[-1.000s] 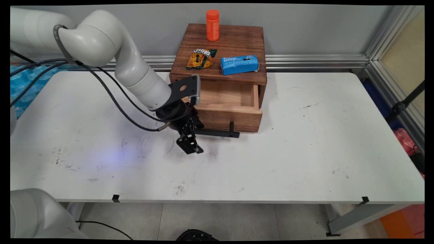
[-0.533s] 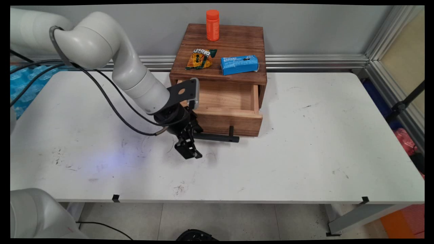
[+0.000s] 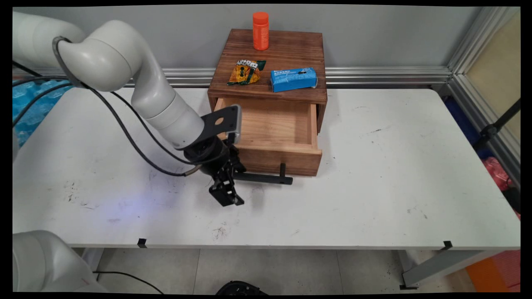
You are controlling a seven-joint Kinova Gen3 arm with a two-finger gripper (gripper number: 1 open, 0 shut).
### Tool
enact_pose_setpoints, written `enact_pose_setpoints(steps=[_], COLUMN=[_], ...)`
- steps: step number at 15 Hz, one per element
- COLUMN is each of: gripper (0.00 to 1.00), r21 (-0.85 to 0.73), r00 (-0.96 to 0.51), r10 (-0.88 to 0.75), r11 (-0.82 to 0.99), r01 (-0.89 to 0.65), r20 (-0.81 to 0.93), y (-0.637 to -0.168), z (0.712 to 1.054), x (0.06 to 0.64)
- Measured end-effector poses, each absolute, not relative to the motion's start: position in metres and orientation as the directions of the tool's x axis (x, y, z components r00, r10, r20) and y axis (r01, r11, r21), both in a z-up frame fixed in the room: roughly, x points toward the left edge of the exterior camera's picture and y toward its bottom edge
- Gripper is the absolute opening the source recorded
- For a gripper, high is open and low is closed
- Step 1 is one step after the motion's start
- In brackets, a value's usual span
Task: Open the drawer
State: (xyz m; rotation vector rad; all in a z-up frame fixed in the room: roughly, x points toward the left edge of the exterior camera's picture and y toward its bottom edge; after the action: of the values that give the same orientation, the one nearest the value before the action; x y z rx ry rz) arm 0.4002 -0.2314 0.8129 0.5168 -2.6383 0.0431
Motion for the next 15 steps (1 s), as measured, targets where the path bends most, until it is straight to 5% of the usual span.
enact_pose_setpoints(steps=[15], gripper=[1.00], r21=[0.115], r00=[-0.835], r10=[-0.359], r11=[0.932], r01=[-0.343], r20=[0.418], y=[-0.194], z=[0.811], x=[0.392])
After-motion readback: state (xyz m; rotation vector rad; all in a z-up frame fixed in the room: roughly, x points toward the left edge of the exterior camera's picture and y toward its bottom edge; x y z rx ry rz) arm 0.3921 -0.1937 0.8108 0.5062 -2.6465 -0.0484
